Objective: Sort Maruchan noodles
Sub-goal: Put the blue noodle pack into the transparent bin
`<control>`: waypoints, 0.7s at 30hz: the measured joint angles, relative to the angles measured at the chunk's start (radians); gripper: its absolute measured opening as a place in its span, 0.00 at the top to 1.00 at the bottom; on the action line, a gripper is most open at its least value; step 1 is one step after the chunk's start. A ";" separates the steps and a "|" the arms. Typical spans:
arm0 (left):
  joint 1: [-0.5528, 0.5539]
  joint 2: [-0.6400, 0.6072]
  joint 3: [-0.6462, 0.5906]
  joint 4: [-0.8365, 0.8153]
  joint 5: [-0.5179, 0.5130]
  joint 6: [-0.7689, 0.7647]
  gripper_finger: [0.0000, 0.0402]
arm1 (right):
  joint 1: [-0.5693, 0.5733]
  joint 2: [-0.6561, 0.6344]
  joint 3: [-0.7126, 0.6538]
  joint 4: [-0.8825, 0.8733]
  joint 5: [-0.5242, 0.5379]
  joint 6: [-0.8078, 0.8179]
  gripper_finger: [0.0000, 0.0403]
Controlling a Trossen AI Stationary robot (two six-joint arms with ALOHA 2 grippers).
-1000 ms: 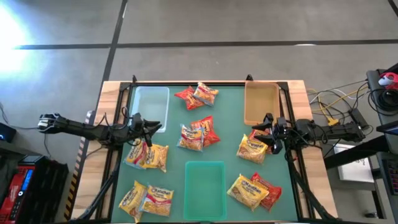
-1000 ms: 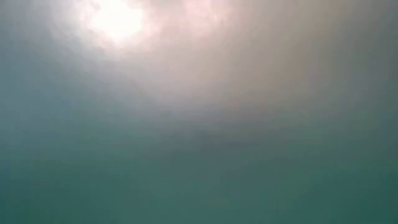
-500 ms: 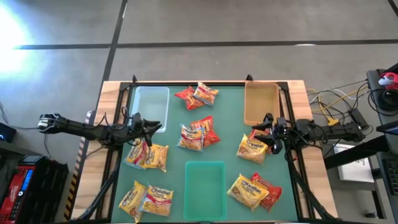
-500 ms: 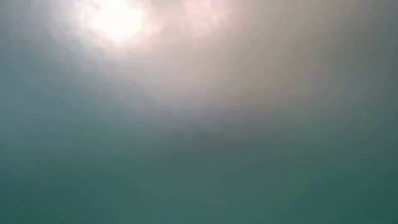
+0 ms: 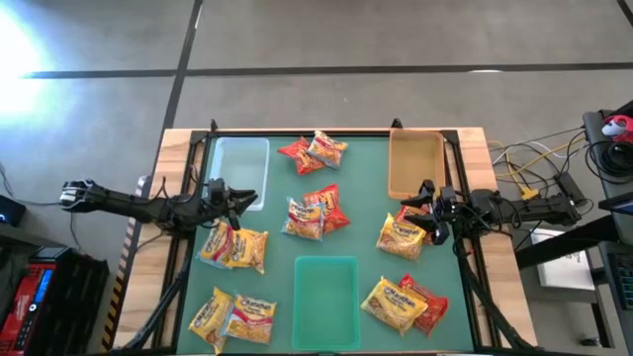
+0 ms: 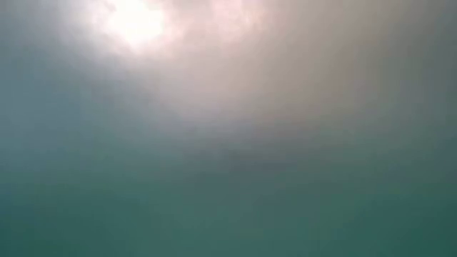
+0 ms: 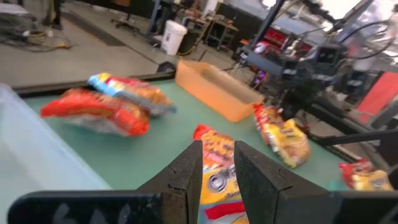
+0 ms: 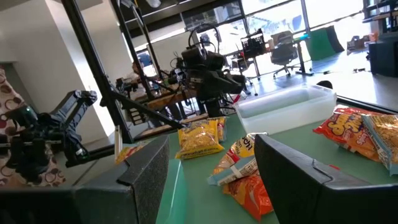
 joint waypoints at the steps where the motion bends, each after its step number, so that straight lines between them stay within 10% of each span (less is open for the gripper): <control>1: 0.000 0.007 0.012 0.000 0.001 0.007 0.81 | 0.000 0.000 0.000 0.000 0.000 0.000 0.44; 21: 0.000 0.482 0.313 -0.168 0.102 -0.045 0.81 | 0.000 0.000 0.000 0.000 0.000 0.000 0.44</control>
